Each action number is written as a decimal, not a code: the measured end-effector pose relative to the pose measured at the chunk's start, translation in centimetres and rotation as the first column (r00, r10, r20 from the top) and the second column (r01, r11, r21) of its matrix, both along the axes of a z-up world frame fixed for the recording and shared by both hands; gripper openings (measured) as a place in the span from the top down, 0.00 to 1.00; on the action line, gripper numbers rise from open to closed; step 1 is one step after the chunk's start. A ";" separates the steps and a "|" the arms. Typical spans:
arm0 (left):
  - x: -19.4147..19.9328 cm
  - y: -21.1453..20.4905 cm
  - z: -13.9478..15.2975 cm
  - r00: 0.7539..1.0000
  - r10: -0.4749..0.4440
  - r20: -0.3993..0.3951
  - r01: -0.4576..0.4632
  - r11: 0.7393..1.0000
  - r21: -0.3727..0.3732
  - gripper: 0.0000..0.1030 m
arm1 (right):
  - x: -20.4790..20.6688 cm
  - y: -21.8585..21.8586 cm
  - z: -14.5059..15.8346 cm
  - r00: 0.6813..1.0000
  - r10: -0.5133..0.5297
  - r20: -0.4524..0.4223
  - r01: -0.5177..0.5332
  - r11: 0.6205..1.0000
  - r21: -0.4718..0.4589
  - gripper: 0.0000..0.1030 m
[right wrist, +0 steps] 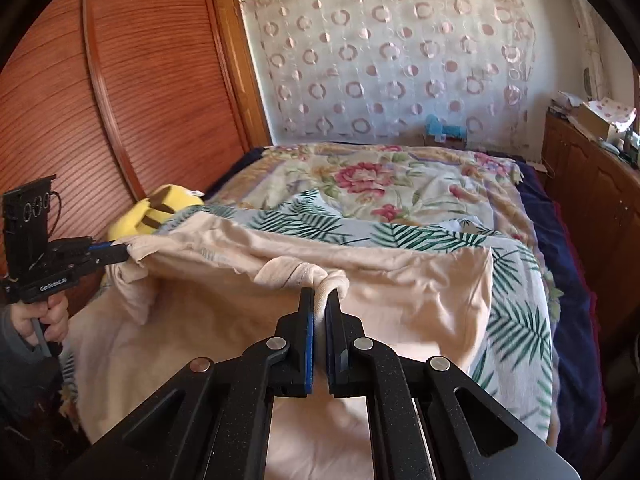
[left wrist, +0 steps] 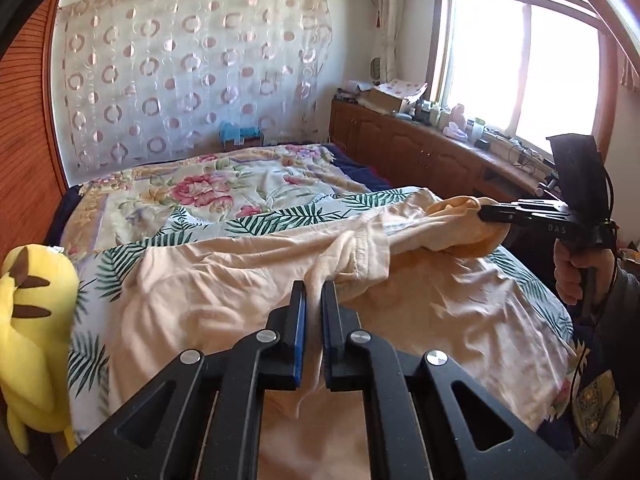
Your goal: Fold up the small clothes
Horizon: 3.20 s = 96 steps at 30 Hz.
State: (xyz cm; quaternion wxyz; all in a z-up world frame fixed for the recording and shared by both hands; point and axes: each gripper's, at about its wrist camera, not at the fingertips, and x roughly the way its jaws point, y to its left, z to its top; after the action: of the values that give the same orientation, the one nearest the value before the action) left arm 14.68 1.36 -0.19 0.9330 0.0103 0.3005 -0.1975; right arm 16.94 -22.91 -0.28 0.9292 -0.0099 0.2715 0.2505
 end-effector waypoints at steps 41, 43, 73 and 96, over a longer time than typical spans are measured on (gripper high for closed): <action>-12.3 3.1 -5.5 0.996 0.069 -0.054 -0.069 0.998 0.005 0.23 | -14.4 -1.0 -3.1 0.993 -0.103 -0.048 0.099 0.991 -0.090 0.62; -12.1 3.1 -5.6 0.995 0.076 -0.059 -0.075 0.997 0.016 0.23 | -13.0 -1.4 -3.8 0.988 -0.145 -0.062 0.138 0.985 -0.100 0.62; -10.0 7.5 -6.9 0.965 0.251 -0.070 -0.251 0.968 0.004 0.23 | -15.2 -4.1 -3.6 0.942 -0.320 -0.104 0.313 0.946 -0.083 0.60; -4.1 8.6 -9.2 0.946 0.266 -0.187 -0.266 0.964 0.023 0.96 | -13.3 -3.6 -8.1 0.943 -0.331 -0.039 0.322 0.935 -0.151 0.41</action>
State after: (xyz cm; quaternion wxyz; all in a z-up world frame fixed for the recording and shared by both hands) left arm 10.62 9.94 -9.36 0.9185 -0.0504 0.3858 -0.0704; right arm 3.62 -26.47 -8.37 0.9457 -0.0230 0.3159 0.0727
